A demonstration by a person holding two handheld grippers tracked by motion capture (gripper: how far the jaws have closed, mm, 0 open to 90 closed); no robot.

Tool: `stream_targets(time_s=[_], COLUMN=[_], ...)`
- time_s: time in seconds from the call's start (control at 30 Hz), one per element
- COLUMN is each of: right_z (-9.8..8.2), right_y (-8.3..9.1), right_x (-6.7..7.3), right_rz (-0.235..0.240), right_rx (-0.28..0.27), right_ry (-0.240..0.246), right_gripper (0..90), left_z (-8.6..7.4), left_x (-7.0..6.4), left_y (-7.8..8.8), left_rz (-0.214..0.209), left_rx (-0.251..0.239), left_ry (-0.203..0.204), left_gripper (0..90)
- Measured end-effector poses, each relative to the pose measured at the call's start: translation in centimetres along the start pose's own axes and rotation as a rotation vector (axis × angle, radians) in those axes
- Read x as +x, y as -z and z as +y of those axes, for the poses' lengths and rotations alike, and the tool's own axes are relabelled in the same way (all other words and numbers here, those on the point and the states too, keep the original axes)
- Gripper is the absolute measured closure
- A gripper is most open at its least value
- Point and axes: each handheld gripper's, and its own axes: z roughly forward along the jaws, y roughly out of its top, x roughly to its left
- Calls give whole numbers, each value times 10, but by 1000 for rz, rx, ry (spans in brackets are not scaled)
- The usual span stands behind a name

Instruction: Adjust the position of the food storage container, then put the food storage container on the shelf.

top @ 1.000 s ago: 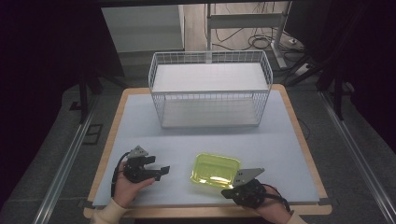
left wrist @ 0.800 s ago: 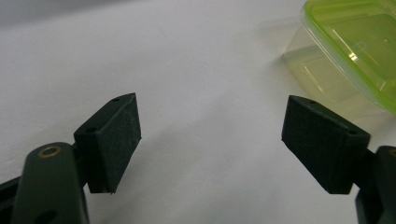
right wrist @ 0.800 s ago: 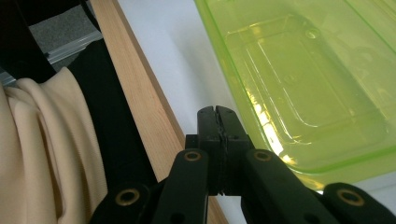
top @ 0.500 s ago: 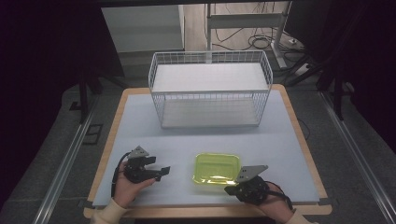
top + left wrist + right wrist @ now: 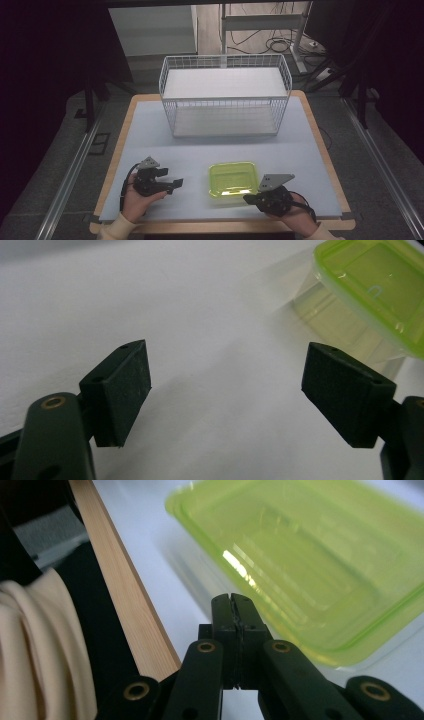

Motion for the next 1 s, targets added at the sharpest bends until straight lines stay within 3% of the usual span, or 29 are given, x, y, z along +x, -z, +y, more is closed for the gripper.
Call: stream_targets(time_s=[0.17,0.23,0.27,0.3,0.33,0.4,0.5,0.57,0.6,0.63,0.7,0.77,1.0], right_z=[3,3,-1,-1,-5,-7,-10,-10,-10,-10,-9,-8,-11], right_y=[17,26,33,33,37,38,37,36,35,35,33,32,30], right_x=[-9,-17,-28,-28,-38,-42,-48,-50,-52,-52,-53,-57,-65], right_rz=[-48,-76,-106,-106,-119,-123,-116,-92,-76,-76,-83,-66,-38], right_rx=[-80,-124,-160,-160,-180,-181,-184,-191,-201,-201,-199,-207,-199], right_ry=[-26,-61,-110,-110,-159,-174,-204,-218,-247,-247,-270,-315,-381], right_gripper=[899,899,897,897,880,868,820,719,598,598,486,387,363], left_z=[2,3,3,4,4,5,6,7,8,8,8,9,12], left_x=[-3,-3,-4,-5,-6,-7,-11,-15,-19,-19,-23,-23,-29], left_y=[1,2,2,2,2,2,0,0,-1,-1,-1,0,-10], left_rz=[-13,-20,-25,-33,-42,-46,-45,-56,-70,-70,-101,-157,-179], left_rx=[-8,-10,-11,-11,-11,-9,-5,-2,5,5,9,8,38], left_ry=[5,7,13,19,27,29,35,37,36,36,54,106,129], left_gripper=[194,194,194,194,194,195,195,196,199,201,202,209,229])
